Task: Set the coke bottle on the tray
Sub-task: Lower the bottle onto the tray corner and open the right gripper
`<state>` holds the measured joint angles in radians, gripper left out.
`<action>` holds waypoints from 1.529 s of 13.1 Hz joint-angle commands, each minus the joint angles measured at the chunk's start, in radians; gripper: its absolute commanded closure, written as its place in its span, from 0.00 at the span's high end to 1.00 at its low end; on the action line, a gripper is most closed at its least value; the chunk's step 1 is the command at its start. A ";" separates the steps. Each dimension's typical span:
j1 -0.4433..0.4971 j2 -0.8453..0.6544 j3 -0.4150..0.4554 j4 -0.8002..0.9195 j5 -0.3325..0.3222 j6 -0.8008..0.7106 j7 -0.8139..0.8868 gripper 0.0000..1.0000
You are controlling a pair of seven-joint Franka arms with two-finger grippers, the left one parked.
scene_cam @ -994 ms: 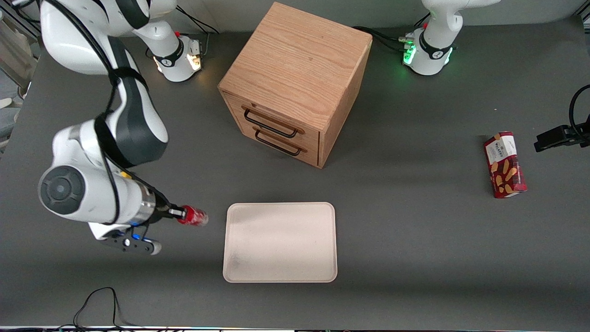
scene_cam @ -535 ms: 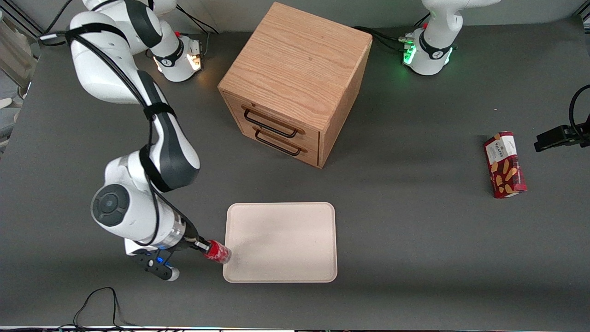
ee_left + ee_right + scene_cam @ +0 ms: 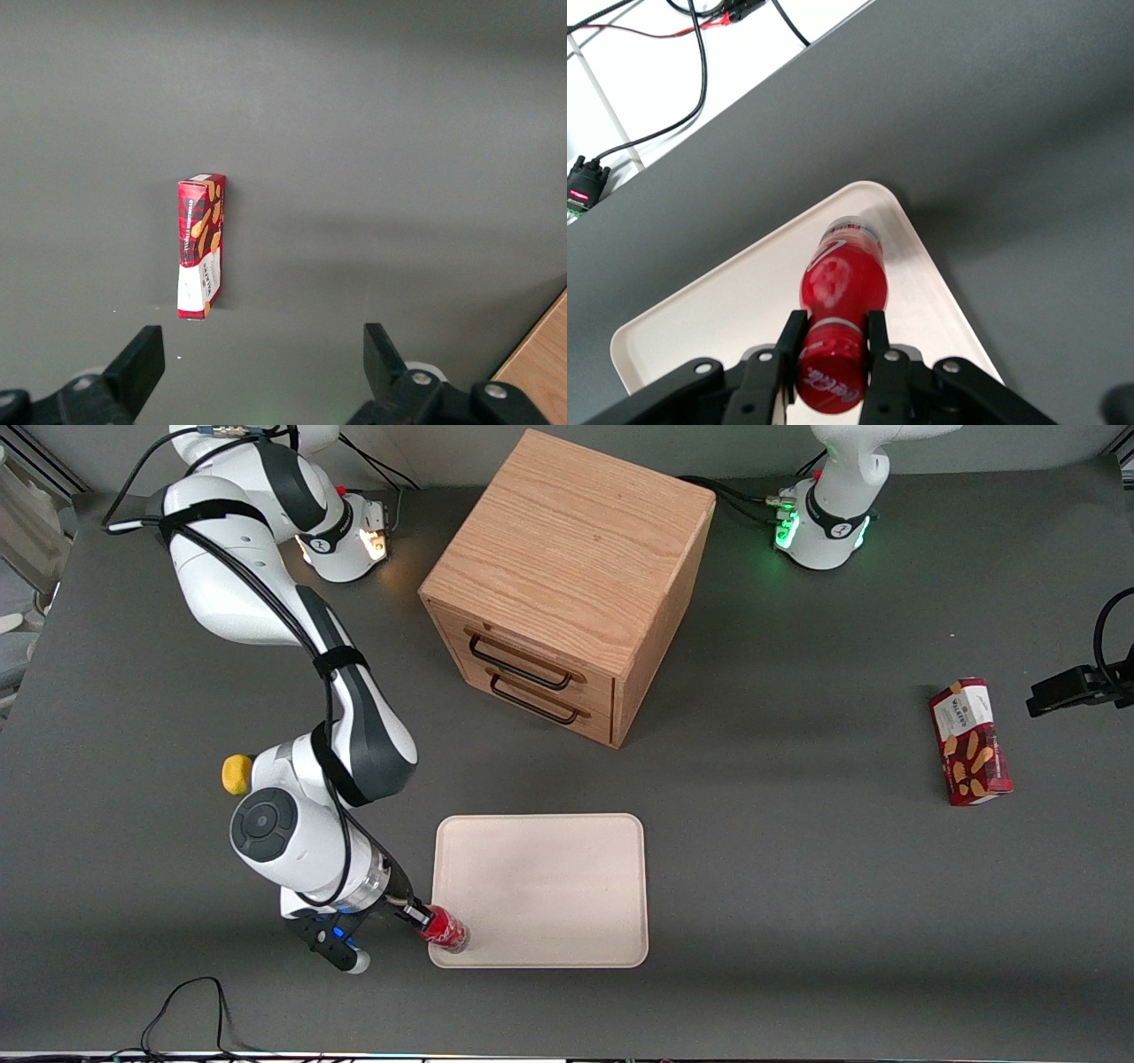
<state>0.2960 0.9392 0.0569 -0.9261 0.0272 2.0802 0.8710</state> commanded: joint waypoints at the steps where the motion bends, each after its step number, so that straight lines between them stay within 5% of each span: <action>1: 0.023 0.023 -0.011 0.041 -0.018 0.001 0.029 0.00; 6: 0.025 0.030 -0.011 0.038 -0.039 -0.012 0.029 0.01; 7: 0.026 0.030 -0.011 0.038 -0.039 -0.012 0.029 0.25; 8: 0.026 0.030 -0.011 0.032 -0.041 -0.011 0.028 0.61; 9: 0.026 0.030 -0.011 0.030 -0.052 -0.011 0.028 0.73; 10: 0.028 0.032 -0.009 0.029 -0.078 -0.012 0.028 1.00; 20: 0.026 -0.011 -0.008 0.032 -0.089 -0.153 0.020 1.00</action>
<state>0.3131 0.9529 0.0563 -0.9055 -0.0397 1.9916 0.8711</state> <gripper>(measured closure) 0.000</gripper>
